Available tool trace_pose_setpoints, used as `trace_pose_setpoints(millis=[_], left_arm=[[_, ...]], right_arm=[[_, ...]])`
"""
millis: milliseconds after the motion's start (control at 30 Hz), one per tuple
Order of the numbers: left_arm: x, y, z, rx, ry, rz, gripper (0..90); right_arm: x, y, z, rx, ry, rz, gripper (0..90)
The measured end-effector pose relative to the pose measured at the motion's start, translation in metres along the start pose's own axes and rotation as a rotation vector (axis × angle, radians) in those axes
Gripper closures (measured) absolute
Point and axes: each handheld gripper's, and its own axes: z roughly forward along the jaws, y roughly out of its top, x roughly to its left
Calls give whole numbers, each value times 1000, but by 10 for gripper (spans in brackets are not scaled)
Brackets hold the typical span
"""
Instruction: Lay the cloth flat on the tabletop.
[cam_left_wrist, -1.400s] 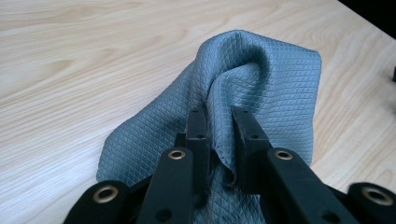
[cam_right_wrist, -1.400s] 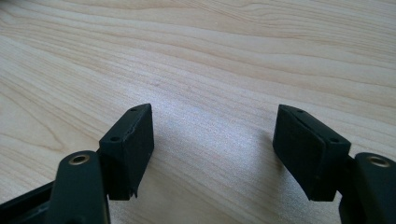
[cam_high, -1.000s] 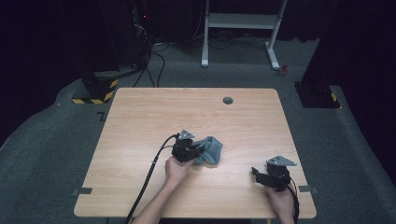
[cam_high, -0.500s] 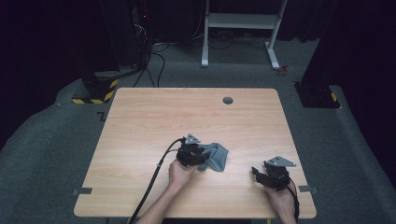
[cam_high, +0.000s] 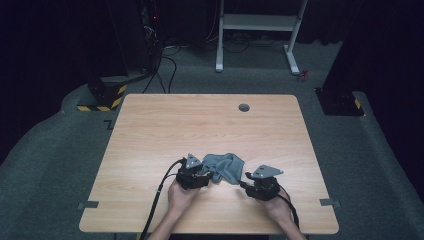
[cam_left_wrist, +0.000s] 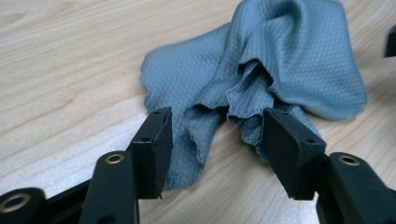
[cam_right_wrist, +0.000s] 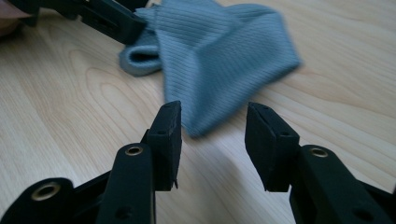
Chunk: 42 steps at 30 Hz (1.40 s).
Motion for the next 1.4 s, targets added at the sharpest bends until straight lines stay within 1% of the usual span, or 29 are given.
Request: trace_pose_setpoints(millis=[67, 100, 200, 267, 300, 333, 400, 433, 467, 500, 533, 567, 633, 667, 800, 833, 867, 900, 933, 967, 1000, 1033, 1067, 1100, 1133, 1233, 1333, 1367, 1400], left_arm=[[-2, 0, 0, 4, 18, 19, 421], [-2, 0, 0, 4, 18, 19, 419], [-3, 0, 1, 8, 28, 22, 408], [-5, 0, 1, 10, 33, 28, 394], [-6, 0, 1, 15, 41, 37, 388], [-8, 0, 2, 16, 50, 46, 388], [-10, 0, 3, 21, 66, 72, 382], [-11, 0, 3, 24, 71, 77, 378], [-11, 0, 3, 24, 71, 77, 376], [-10, 0, 3, 23, 69, 76, 376], [-11, 0, 3, 23, 69, 76, 375], [-11, 0, 2, 23, 70, 75, 373], [-10, 0, 2, 24, 77, 84, 372], [-11, 0, 2, 24, 76, 81, 371], [-11, 0, 2, 24, 76, 82, 371], [-11, 0, 2, 24, 76, 82, 371], [-11, 0, 2, 24, 76, 82, 371], [-11, 0, 2, 24, 76, 81, 374], [-11, 0, 2, 24, 77, 81, 374], [-11, 0, 2, 24, 76, 78, 381], [-11, 0, 2, 23, 74, 72, 381], [-11, 0, 2, 22, 75, 72, 383], [-11, 0, 2, 22, 74, 69, 386], [-11, 0, 2, 22, 74, 69, 386], [-11, 0, 2, 21, 75, 69, 386], [-11, 0, 2, 20, 74, 67, 389], [-11, 0, 2, 20, 74, 67, 389], [-11, 0, 2, 21, 74, 67, 391], [-11, 0, 2, 21, 74, 66, 394]], right_arm=[[4, 4, 9, 9, 6, -14, 559], [4, 4, 9, 9, 6, -14, 559], [8, 11, 19, 26, 4, -29, 564], [10, 13, 22, 30, 5, -33, 581], [10, 15, 25, 48, 6, -43, 619], [10, 15, 25, 48, 6, -43, 619], [12, 15, 27, 63, 10, -62, 715], [13, 15, 28, 82, -2, -95, 808], [13, 15, 28, 82, -2, -95, 808], [12, 15, 28, 81, 0, -101, 853], [11, 16, 28, 85, -3, -106, 877], [8, 18, 26, 75, 4, -103, 889], [5, 21, 21, 48, -1, -98, 893], [3, 23, 17, 33, -1, -84, 893], [-7, 36, 3, -36, -22, -61, 894], [-7, 36, 3, -36, -22, -61, 894], [-10, 39, 0, -47, -32, -56, 894], [-16, 44, -5, -65, -56, -50, 895], [-16, 44, -5, -65, -56, -50, 895], [-25, 47, -8, -79, -79, -32, 895], [-25, 47, -8, -79, -79, -32, 895], [-29, 48, -9, -83, -90, -19, 895], [-39, 47, -10, -83, -110, 7, 895], [-39, 47, -10, -83, -110, 7, 895], [-43, 45, -9, -77, -119, 18, 895], [-53, 37, -5, -42, -146, 41, 893], [-60, 25, 1, 9, -156, 63, 882], [-61, 22, 2, 20, -157, 74, 846], [-62, 19, 2, 20, -157, 86, 790]])
